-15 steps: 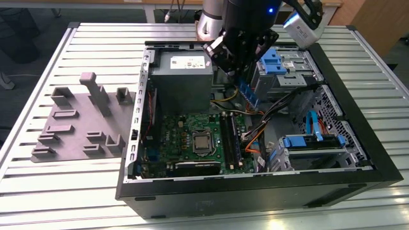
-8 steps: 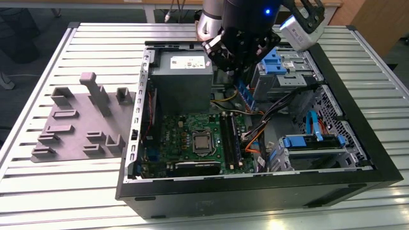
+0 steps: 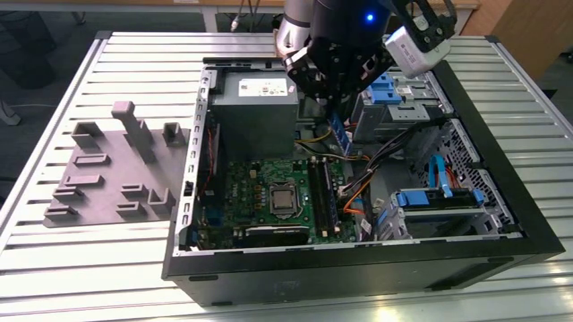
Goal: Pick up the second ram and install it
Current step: 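Insert the second ram into the second slot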
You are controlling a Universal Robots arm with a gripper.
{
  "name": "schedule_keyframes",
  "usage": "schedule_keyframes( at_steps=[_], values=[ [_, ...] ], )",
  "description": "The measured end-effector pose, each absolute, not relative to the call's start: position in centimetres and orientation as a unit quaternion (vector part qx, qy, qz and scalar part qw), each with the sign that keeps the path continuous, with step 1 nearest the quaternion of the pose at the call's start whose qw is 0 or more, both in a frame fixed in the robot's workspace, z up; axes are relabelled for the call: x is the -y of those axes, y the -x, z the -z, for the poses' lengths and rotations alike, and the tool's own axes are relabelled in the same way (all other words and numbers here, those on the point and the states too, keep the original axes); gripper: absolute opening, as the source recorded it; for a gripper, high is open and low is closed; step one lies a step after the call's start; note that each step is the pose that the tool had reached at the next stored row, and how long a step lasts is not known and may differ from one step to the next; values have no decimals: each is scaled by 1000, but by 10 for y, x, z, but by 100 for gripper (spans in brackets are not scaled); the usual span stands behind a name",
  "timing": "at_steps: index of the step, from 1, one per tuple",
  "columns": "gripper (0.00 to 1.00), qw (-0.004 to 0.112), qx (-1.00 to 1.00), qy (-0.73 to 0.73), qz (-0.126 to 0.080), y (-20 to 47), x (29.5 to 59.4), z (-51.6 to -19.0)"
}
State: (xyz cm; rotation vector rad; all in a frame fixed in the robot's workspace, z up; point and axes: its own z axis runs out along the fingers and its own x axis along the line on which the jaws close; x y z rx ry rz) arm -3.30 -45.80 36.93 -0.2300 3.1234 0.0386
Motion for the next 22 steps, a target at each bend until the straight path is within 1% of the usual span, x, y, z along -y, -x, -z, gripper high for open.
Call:
schedule_keyframes(
  at_steps=[6, 22],
  values=[
    [14, 5, -999, 38, -12, 33, 458, -368],
    [14, 5, -999, 31, -5, 33, 458, -358]
  ],
)
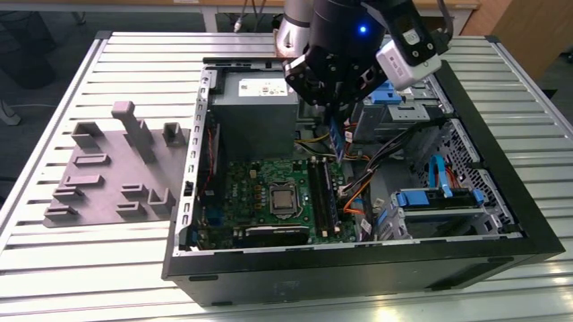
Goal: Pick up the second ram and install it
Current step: 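Insert the second ram into the second slot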
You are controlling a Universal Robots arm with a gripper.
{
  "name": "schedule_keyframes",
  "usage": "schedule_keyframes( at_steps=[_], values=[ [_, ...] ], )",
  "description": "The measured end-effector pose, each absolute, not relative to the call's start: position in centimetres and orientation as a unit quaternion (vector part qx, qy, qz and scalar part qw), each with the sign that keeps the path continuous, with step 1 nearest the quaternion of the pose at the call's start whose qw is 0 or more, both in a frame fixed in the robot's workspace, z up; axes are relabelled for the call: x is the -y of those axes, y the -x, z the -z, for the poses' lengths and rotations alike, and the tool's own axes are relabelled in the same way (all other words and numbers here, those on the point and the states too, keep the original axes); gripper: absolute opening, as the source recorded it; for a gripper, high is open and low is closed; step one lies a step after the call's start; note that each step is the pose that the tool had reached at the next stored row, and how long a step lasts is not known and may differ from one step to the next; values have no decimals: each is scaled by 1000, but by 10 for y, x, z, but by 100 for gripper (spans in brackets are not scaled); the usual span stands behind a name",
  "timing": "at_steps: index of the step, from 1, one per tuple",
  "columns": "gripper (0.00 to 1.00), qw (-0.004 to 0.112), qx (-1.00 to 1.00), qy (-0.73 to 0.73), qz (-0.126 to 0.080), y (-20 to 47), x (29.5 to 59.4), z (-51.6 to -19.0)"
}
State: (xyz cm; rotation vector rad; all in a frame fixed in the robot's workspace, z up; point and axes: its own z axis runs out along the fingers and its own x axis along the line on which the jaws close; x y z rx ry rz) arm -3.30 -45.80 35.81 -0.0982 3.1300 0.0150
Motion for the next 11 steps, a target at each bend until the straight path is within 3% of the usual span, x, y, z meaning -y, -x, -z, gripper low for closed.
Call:
schedule_keyframes(
  at_steps=[11],
  values=[
    [14, 5, -1000, 27, -3, 33, 458, -351]
  ],
)
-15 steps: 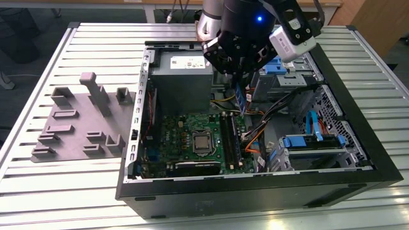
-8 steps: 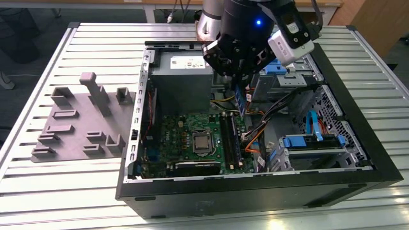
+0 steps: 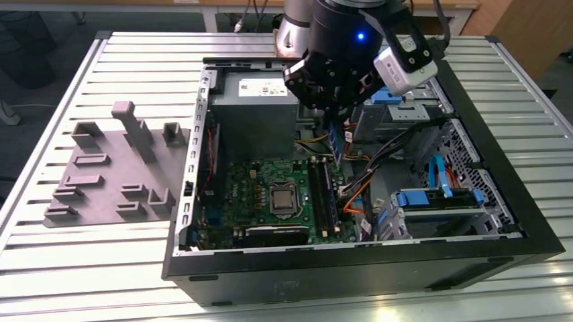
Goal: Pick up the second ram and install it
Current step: 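Insert the second ram into the second slot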
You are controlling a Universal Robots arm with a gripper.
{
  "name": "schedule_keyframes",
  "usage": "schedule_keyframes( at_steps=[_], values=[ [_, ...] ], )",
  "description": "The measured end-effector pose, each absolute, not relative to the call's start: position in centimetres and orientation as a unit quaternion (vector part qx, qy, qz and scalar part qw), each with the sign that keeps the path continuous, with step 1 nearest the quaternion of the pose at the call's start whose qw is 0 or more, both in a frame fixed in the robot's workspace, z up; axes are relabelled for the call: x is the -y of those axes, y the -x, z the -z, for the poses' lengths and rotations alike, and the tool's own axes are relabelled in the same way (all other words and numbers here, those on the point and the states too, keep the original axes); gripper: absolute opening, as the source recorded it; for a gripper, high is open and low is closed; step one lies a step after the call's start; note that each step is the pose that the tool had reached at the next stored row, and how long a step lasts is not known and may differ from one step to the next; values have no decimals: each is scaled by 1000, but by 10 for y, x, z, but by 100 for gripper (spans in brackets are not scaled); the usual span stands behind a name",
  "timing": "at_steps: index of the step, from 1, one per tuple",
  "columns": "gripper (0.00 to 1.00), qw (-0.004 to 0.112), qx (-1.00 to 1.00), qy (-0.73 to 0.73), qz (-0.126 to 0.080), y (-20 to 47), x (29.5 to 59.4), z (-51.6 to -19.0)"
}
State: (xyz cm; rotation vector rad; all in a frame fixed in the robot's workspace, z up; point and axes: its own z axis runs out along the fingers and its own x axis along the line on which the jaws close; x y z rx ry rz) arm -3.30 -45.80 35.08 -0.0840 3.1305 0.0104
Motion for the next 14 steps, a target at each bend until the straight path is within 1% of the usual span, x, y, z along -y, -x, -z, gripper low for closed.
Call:
schedule_keyframes(
  at_steps=[14],
  values=[
    [14, 5, -1000, 18, -2, 33, 458, -340]
  ],
)
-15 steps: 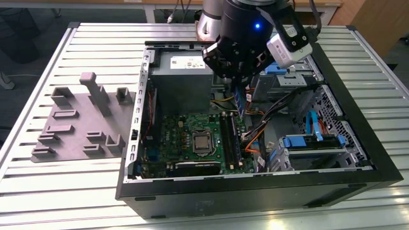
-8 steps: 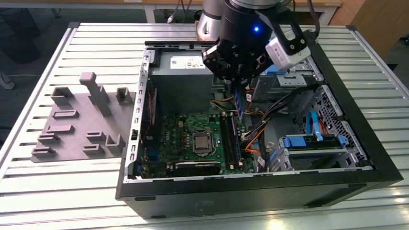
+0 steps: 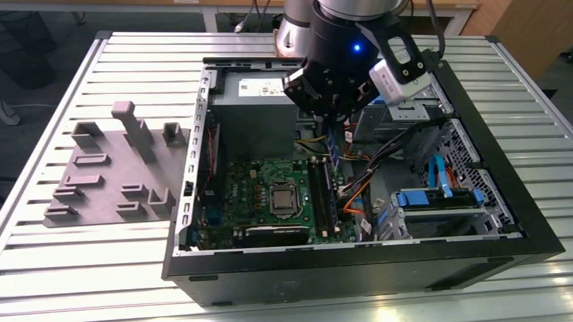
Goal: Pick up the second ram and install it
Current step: 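Insert the second ram into the second slot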
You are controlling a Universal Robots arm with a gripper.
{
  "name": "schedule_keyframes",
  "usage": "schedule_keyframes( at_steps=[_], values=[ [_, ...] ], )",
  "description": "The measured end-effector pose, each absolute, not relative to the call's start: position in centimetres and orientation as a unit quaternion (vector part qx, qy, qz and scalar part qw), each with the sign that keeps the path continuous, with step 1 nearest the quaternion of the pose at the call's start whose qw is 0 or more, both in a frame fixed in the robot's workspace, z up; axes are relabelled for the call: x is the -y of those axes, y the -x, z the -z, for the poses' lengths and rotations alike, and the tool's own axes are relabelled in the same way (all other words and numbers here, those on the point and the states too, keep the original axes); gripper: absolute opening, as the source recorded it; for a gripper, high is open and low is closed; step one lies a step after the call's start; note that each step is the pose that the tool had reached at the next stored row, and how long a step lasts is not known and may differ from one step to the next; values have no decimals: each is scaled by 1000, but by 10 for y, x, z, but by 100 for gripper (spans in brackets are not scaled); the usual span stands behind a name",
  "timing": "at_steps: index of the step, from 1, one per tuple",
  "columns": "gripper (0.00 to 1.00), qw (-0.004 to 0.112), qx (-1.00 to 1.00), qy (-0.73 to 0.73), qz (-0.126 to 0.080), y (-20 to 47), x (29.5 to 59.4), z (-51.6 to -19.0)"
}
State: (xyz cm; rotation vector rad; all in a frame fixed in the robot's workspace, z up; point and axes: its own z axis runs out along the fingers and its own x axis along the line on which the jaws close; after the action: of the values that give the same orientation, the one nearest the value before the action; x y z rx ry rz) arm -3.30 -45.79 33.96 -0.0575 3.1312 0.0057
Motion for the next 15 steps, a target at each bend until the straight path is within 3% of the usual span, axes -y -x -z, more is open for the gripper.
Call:
schedule_keyframes(
  at_steps=[15],
  values=[
    [14, 5, -1000, 12, -1, 33, 458, -331]
  ],
)
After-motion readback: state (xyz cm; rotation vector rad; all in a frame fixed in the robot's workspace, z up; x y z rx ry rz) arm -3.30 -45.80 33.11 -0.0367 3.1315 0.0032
